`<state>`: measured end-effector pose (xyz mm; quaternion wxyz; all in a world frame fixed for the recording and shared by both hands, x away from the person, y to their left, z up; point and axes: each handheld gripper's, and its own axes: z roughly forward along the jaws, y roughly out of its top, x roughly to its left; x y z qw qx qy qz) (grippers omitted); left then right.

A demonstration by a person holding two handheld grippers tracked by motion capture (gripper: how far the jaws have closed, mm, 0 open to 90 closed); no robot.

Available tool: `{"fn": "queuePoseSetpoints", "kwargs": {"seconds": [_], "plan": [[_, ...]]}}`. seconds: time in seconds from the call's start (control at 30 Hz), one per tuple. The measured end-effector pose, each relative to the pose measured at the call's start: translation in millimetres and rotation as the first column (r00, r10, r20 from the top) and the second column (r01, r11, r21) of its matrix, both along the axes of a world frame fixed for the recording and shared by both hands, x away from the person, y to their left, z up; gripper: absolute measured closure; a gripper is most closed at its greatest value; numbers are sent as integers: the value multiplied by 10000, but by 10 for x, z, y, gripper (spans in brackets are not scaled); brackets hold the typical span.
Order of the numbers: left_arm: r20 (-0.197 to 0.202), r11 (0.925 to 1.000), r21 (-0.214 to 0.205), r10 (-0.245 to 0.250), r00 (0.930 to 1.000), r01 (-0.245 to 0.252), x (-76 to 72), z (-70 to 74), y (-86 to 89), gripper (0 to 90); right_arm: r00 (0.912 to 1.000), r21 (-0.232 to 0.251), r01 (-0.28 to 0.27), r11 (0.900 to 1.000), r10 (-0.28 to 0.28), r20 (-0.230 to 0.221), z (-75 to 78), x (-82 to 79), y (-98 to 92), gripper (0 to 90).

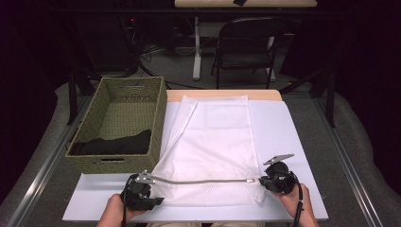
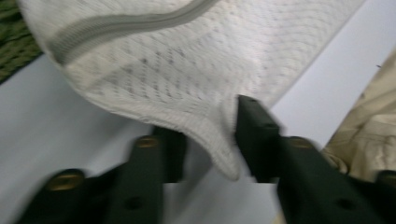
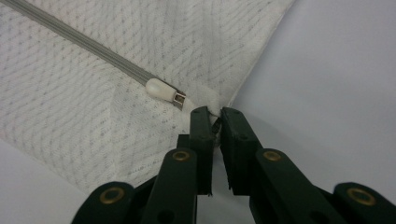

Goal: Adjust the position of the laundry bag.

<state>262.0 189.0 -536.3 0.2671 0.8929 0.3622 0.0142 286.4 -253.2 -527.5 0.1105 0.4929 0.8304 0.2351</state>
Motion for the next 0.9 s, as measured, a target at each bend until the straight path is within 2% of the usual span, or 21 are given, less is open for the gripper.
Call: {"fn": "queuePoseSetpoints", "kwargs": {"seconds": [0.1,0.13,0.17,0.2,0.27,0.33,0.37,0.5,0.53,0.57,0.6,0.63,0.7,0.77,0.8,0.9], "plan": [[325,9992,-126,395,9987,-391,10,60,71,443,9999,-32,-148,9999,148,-56,-13,16,-8,820],[325,9992,-126,395,9987,-391,10,60,71,423,9998,-16,-149,9999,149,-117,-11,19,-11,822],[606,9969,-358,719,9956,-698,17,113,118,397,9998,133,-180,9997,181,-105,-10,26,-26,784],[701,9963,-427,768,9946,-739,24,136,142,371,9997,304,-180,9994,185,-162,-7,29,-31,773],[977,9934,-564,1054,9896,-1002,33,169,180,350,9995,349,-277,9990,282,-133,6,37,-36,712],[940,9922,-650,1123,9892,-1064,42,191,202,326,9994,459,-343,9984,346,-65,11,43,-40,702],[1013,9897,-768,1279,9866,-1205,46,208,219,326,9993,425,-369,9984,371,-32,19,47,-40,680],[1271,9881,-715,1445,9813,-1363,60,243,234,325,9998,539,-113,9985,104,167,32,80,-49,640],[1260,9877,-757,1454,9813,-1366,67,246,235,290,9997,566,9,9984,-23,236,32,111,-61,630],[1376,9845,-802,1657,9765,-1557,76,248,223,286,9995,623,77,9980,-96,300,28,131,-66,628],[1376,9845,-802,1657,9765,-1557,76,248,223,286,9995,623,77,9980,-96,300,28,131,-66,628],[1510,9838,-595,1763,9727,-1691,96,230,192,288,9991,646,182,9977,-206,370,30,174,-77,625],[1520,9835,-430,1801,9718,-1756,119,212,171,293,9987,667,232,9975,-261,430,25,196,-78,625],[1572,9820,-190,1888,9694,-1882,161,185,146,364,9981,821,407,9958,-444,436,19,272,-77,622],[1610,9794,-155,2012,9662,-2013,201,165,143,436,9967,1005,667,9927,-709,386,17,333,-58,623],[1701,9766,-94,2133,9621,-2148,237,140,130,502,9957,1085,791,9909,-838,398,20,417,-13,624]]}}
